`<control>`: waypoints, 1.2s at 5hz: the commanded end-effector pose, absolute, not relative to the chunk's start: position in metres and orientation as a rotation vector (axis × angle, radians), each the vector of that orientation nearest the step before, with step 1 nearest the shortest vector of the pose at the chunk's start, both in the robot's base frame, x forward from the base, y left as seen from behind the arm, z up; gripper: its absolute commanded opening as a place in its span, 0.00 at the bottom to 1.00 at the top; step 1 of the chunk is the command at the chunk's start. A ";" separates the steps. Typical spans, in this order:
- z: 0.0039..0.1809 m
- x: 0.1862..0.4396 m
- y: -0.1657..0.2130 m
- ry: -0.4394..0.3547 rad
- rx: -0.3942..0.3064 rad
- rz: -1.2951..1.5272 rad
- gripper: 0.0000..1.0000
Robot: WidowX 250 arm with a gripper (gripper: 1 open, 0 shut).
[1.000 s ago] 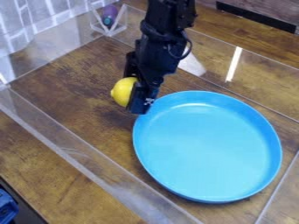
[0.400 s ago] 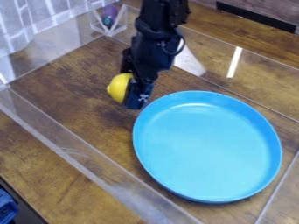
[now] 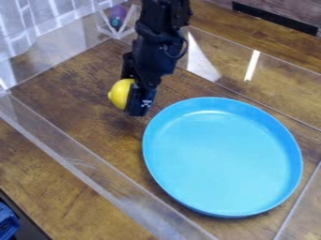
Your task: Remove the lemon from the blue tray and put it on the table
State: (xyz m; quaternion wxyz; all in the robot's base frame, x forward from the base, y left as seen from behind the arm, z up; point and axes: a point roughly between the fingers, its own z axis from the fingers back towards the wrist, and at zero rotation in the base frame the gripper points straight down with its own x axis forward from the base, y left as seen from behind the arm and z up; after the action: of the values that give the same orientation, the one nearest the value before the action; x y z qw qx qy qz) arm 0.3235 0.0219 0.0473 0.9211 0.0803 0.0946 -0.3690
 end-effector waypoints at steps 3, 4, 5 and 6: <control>0.048 0.330 0.036 0.136 0.164 -0.706 1.00; 0.056 0.329 0.037 0.103 0.161 -0.686 1.00; 0.065 0.329 0.038 0.069 0.155 -0.669 1.00; 0.073 0.328 0.039 0.043 0.153 -0.653 1.00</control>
State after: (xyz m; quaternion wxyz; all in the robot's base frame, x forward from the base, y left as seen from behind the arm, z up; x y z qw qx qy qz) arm 0.3240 0.0319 0.0478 0.9388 0.0620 0.0591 -0.3335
